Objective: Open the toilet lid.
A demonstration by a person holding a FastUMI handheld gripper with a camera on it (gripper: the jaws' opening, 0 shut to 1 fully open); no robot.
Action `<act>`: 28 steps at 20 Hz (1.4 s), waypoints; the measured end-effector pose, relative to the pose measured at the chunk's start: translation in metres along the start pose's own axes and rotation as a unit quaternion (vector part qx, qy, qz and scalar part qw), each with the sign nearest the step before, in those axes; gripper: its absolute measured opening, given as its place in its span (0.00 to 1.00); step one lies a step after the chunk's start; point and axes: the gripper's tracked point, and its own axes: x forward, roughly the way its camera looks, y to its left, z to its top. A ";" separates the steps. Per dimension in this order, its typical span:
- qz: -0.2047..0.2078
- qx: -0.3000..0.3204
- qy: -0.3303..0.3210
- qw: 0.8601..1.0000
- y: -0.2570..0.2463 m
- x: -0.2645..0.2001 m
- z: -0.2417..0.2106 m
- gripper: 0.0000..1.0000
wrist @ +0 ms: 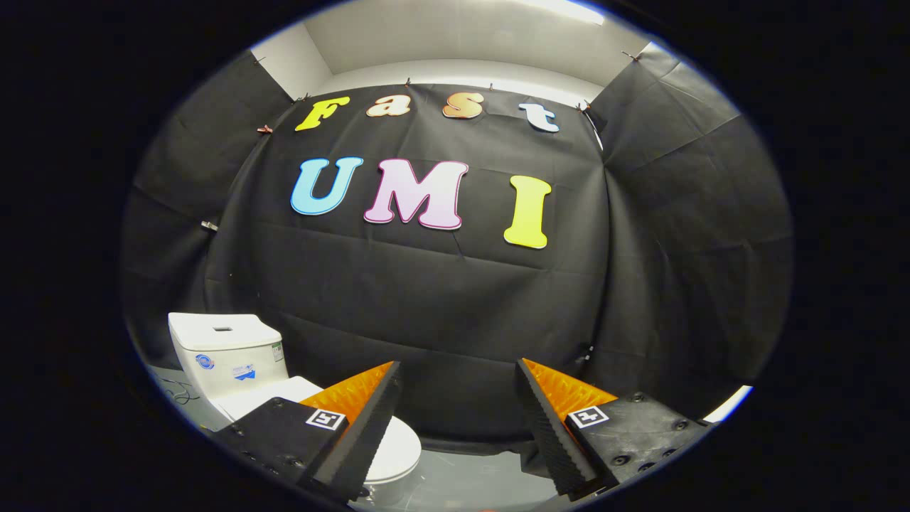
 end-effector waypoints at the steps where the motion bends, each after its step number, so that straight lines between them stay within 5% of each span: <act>1: 0.000 -0.003 0.001 1.000 0.000 0.002 -0.002 0.98; 9: 0.043 -0.007 0.059 0.997 -0.003 0.032 -0.040 0.97; 14: 0.038 0.112 0.198 0.973 -0.013 0.037 -0.130 0.98; 21: 0.057 0.131 0.255 0.956 -0.005 0.059 -0.194 0.99; 26: 0.083 0.169 0.355 0.916 0.031 0.028 -0.283 0.99; 28: 0.109 0.226 0.421 0.871 0.064 -0.003 -0.325 0.99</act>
